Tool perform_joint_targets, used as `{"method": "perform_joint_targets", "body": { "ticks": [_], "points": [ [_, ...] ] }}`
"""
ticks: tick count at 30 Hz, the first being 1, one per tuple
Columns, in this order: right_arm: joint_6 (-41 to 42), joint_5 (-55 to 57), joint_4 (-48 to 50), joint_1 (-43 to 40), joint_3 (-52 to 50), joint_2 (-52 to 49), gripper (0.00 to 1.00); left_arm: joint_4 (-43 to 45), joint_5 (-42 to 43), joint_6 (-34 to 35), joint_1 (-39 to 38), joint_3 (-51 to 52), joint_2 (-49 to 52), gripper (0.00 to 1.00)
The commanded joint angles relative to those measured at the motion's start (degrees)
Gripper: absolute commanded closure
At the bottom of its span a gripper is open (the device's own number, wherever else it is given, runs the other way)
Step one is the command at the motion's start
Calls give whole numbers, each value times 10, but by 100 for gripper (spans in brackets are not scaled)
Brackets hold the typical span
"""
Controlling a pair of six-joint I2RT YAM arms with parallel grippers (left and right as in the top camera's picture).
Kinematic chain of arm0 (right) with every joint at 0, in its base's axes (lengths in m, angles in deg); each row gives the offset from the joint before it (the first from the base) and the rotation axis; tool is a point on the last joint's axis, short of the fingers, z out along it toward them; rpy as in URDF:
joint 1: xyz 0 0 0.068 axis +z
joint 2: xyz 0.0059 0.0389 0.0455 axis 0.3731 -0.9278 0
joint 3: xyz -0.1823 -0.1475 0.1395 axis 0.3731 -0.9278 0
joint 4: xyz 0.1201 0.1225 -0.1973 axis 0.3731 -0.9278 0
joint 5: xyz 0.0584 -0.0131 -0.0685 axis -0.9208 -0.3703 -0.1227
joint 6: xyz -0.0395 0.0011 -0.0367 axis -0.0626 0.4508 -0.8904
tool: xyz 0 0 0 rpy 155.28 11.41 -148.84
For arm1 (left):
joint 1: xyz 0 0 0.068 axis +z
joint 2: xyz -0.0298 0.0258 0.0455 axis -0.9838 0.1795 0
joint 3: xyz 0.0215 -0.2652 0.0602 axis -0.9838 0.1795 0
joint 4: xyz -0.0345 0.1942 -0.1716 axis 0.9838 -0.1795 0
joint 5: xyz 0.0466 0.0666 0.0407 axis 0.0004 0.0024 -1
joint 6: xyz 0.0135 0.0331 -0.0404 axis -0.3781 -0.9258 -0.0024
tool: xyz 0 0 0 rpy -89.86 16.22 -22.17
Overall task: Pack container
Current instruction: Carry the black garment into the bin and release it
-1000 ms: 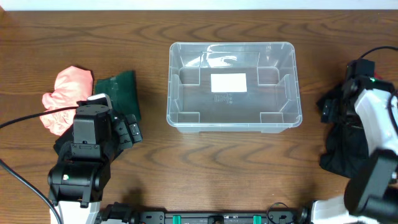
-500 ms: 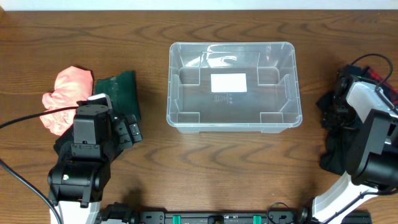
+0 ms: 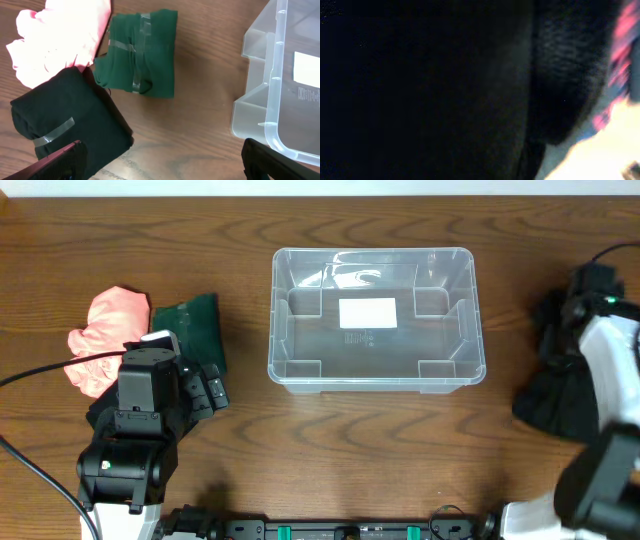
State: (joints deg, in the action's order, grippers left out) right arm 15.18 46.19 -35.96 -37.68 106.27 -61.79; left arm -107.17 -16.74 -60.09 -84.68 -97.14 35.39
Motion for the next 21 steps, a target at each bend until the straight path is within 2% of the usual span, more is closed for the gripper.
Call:
{"method": "perform_joint_targets", "body": {
  "ticks": [1, 5, 11, 15, 21],
  "points": [
    [-54, -62, 10, 39, 73, 108, 99, -1, -1, 3, 2, -10, -1, 2],
    [-68, -82, 15, 110, 107, 171, 99, -1, -1, 3, 2, -10, -1, 2],
    [-121, -82, 39, 287, 117, 193, 99, -1, -1, 3, 2, -10, -1, 2],
    [-148, -82, 43, 402, 117, 142, 99, -2, -1, 3, 2, -10, -1, 2],
    [-154, -82, 35, 474, 117, 23, 99, -10, -1, 16, 2, -10, -1, 2]
  ]
}}
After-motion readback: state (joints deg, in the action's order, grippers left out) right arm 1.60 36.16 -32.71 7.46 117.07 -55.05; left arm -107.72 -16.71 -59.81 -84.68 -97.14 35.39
